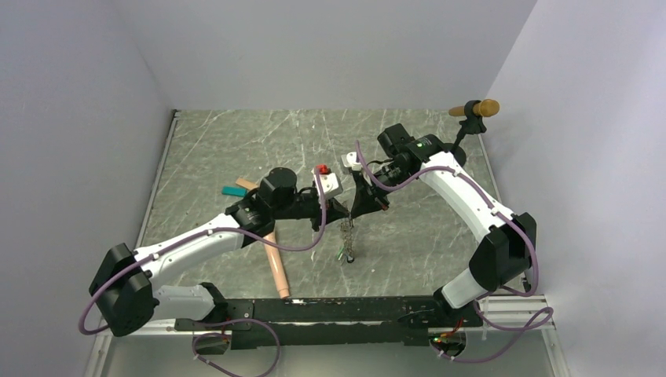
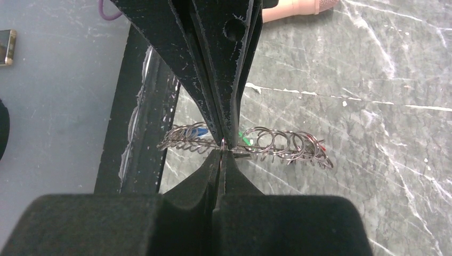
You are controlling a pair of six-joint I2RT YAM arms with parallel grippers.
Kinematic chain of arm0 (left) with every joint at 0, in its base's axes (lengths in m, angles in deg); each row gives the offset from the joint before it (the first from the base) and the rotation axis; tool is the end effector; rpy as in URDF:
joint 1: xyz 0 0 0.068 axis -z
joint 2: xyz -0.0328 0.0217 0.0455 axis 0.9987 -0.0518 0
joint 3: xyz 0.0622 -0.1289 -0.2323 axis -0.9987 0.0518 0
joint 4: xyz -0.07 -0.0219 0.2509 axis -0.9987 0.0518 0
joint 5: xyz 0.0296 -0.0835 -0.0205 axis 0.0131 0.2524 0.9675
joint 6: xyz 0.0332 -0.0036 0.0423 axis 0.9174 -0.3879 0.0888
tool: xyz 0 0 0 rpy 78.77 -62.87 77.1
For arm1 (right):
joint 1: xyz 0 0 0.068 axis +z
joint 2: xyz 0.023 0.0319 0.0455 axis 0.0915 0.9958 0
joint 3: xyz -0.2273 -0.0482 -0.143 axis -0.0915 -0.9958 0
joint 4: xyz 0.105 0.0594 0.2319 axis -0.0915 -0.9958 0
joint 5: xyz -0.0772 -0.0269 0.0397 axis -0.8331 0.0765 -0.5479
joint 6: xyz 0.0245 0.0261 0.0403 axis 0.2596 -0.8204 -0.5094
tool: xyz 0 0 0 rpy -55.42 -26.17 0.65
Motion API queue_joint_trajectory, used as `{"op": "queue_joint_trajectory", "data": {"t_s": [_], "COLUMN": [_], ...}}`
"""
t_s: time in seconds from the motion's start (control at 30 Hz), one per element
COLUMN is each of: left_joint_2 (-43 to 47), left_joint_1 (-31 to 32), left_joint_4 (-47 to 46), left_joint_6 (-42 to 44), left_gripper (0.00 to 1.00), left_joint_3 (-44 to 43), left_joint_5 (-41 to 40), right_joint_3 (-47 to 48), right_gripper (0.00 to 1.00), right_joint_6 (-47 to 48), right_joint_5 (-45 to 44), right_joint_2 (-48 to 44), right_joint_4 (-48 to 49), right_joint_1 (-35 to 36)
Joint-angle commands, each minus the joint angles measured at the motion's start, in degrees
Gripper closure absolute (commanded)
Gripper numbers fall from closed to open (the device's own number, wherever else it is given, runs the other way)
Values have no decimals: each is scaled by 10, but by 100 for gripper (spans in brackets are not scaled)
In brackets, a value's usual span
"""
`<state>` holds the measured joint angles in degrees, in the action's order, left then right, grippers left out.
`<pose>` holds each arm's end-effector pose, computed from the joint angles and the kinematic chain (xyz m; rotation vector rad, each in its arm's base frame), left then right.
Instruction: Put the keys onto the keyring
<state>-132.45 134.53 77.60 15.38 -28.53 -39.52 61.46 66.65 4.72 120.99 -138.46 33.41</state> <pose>0.1785 -0.2212 0.2982 1.1501 1.5645 -1.0178 0.2383 0.1615 0.3196 -1.7578 1.6266 1.1768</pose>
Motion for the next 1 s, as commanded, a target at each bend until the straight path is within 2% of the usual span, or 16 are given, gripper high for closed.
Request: {"op": "queue_joint_trajectory", "data": {"t_s": [0.0, 0.13, 0.33, 0.6, 0.8, 0.97], "left_joint_2": [43, 84, 87, 69, 50, 43], "left_joint_1": [3, 3, 2, 3, 2, 3], "left_joint_4": [-91, -248, -437, -560, -607, -610], "left_joint_6": [-31, -112, -199, -246, -269, -271], "left_gripper": [100, 100, 100, 100, 100, 100], "left_joint_3": [38, 116, 194, 231, 240, 240], "left_joint_5": [-34, -67, -104, -119, -112, -104], "right_joint_3": [17, 16, 12, 3, -3, -2], "right_gripper": [96, 88, 85, 83, 83, 83], "right_joint_6": [8, 9, 4, -3, -12, -10], "right_joint_5": [47, 68, 90, 108, 124, 128], "right_joint_2": [-3, 2, 3, 9, 11, 7], "right_joint_4": [2, -1, 5, 13, 22, 20], "right_joint_1": [2, 1, 1, 1, 1, 0]}}
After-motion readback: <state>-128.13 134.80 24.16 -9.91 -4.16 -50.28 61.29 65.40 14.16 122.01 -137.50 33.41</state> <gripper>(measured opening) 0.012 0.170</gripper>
